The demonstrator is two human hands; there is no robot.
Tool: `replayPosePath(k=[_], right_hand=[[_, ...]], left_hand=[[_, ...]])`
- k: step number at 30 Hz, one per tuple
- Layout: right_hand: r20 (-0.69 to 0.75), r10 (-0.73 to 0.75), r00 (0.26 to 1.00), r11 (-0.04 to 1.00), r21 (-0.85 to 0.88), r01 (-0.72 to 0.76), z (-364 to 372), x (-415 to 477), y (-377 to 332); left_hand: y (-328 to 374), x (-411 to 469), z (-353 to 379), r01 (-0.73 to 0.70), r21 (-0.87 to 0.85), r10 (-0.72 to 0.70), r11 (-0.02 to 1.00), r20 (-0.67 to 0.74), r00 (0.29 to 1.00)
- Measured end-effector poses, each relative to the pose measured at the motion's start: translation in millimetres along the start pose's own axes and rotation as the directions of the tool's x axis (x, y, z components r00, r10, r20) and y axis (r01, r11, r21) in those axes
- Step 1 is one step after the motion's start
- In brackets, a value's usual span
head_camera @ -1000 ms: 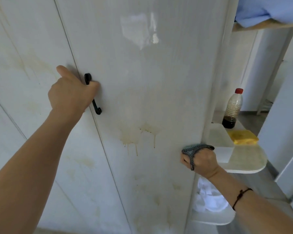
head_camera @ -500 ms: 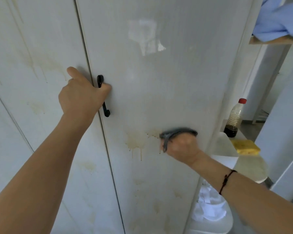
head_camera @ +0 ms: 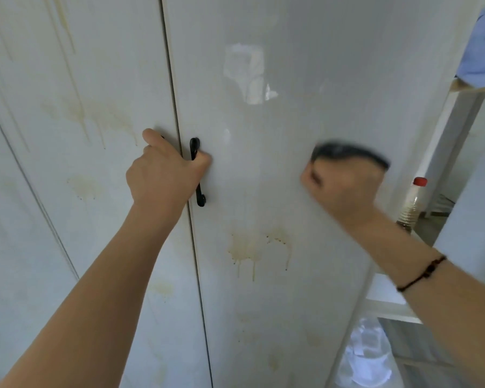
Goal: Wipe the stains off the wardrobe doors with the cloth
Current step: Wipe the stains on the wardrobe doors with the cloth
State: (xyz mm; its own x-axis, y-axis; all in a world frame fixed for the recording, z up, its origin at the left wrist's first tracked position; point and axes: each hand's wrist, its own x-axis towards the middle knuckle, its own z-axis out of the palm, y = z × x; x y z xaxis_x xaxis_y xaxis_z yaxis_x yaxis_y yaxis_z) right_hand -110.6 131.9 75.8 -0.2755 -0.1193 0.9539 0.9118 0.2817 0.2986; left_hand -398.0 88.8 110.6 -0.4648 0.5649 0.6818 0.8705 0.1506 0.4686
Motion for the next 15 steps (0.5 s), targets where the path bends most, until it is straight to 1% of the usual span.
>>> replayPosePath(k=[1, 2, 3, 5, 6, 7, 8, 9, 10, 12, 13, 14, 15], right_hand=[[0.067, -0.107, 0.992, 0.994, 0.033, 0.105, -2.9, -43.9, -14.5], [0.171, -0.201, 0.965, 0.979, 0.073, 0.191, -7.8, -90.7, -27.8], [0.281, -0.260, 0.924, 0.965, 0.116, 0.236, -15.7, -135.8, -38.1], [0.459, -0.310, 0.833, 0.949, 0.204, 0.240, -27.1, -201.8, -50.9], [0.491, -0.339, 0.803, 0.939, 0.235, 0.253, -28.4, -209.7, -50.3], [0.480, -0.357, 0.802, 0.933, 0.230, 0.277, -28.3, -203.2, -48.4], [0.438, -0.357, 0.825, 0.933, 0.198, 0.299, -25.9, -184.3, -43.3], [0.357, -0.341, 0.870, 0.940, 0.161, 0.302, -22.4, -153.6, -37.3], [0.261, -0.295, 0.919, 0.955, 0.123, 0.271, -16.3, -115.3, -28.2], [0.094, -0.143, 0.985, 0.990, 0.034, 0.140, -4.7, -26.8, -15.1], [0.032, -0.059, 0.998, 0.998, 0.010, 0.058, -1.1, 11.2, -13.7], [-0.001, 0.011, 1.000, 1.000, 0.023, -0.011, 0.8, 36.3, -17.7], [-0.009, 0.046, 0.999, 0.997, 0.067, -0.045, 3.8, 43.4, -26.8]], left_hand=[[-0.6, 0.3, 0.2, 0.005, 0.010, -0.005, 1.000, 0.002, 1.000], [-0.5, 1.0, 0.3, 0.011, 0.024, -0.011, 1.000, 0.009, 1.000], [-0.6, -0.7, 0.0, 0.018, 0.032, -0.018, 0.999, 0.027, 0.999], [0.2, -3.0, -1.4, 0.026, 0.028, -0.028, 0.999, 0.068, 0.997], [0.2, -3.6, -3.3, 0.038, 0.022, -0.040, 0.999, 0.076, 0.996], [0.7, -4.2, -4.0, 0.048, 0.019, -0.049, 0.999, 0.083, 0.995], [1.7, -4.4, -4.7, 0.054, 0.017, -0.055, 0.998, 0.087, 0.995], [2.2, -4.5, -5.2, 0.061, 0.013, -0.062, 0.998, 0.092, 0.994], [2.7, -4.4, -5.1, 0.072, 0.007, -0.072, 0.997, 0.095, 0.993], [2.7, -4.6, -5.3, 0.089, -0.009, -0.088, 0.996, 0.098, 0.991], [2.1, -5.2, -5.3, 0.089, -0.015, -0.087, 0.996, 0.098, 0.991], [1.7, -5.7, -5.4, 0.086, -0.018, -0.083, 0.996, 0.097, 0.992], [1.3, -6.2, -5.2, 0.084, -0.018, -0.082, 0.996, 0.097, 0.992]])
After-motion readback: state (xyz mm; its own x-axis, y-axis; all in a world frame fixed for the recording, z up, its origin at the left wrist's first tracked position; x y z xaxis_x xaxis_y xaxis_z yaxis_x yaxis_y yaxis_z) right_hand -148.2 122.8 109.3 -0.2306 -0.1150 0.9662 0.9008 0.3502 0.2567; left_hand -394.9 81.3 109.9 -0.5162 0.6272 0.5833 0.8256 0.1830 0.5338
